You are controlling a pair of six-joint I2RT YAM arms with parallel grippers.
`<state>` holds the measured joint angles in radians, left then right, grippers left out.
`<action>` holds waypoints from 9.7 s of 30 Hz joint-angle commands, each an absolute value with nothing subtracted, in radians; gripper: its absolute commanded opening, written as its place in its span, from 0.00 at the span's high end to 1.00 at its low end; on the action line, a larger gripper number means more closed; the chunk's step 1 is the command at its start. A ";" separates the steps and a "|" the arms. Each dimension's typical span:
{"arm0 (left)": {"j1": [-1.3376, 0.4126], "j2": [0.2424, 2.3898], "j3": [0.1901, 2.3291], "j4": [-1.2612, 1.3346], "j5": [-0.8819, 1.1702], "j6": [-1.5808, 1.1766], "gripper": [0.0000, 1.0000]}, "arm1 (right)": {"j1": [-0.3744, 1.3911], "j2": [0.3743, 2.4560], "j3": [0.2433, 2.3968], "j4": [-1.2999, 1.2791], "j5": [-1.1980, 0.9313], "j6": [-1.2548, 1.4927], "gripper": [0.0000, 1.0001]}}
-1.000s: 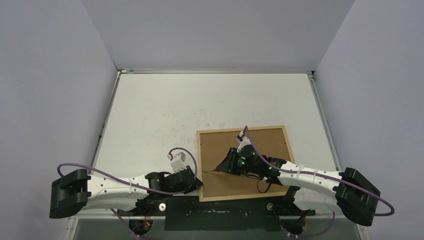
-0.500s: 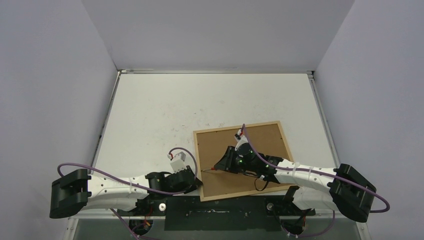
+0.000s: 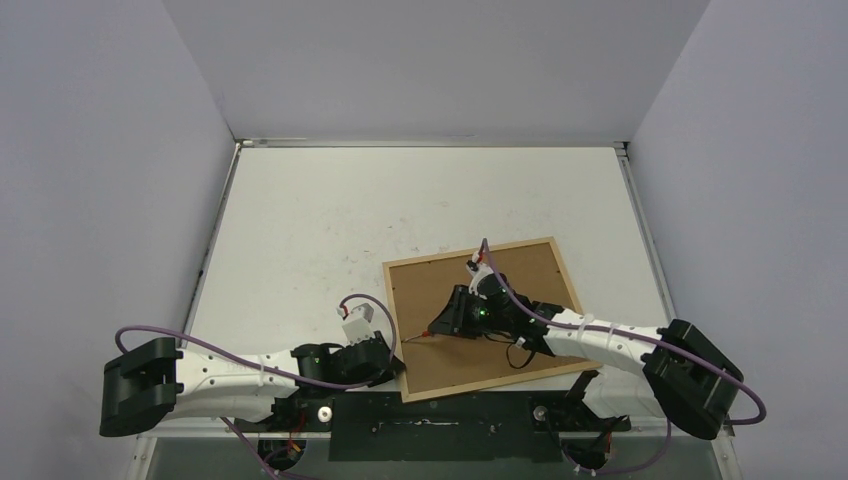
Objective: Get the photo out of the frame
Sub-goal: Release the photo frame item from the photo frame.
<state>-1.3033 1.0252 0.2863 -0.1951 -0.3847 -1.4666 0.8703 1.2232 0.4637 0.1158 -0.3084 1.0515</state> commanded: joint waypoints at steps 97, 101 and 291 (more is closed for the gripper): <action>-1.305 1.029 0.212 -0.434 -0.382 -1.418 1.00 | 0.748 1.329 0.447 0.299 -0.563 0.970 1.00; -1.305 1.032 0.212 -0.431 -0.383 -1.417 1.00 | 0.731 1.340 0.441 0.300 -0.585 0.961 1.00; -1.280 1.263 0.385 -0.424 -0.386 -1.355 1.00 | 0.784 1.084 0.560 -0.016 -0.269 0.914 1.00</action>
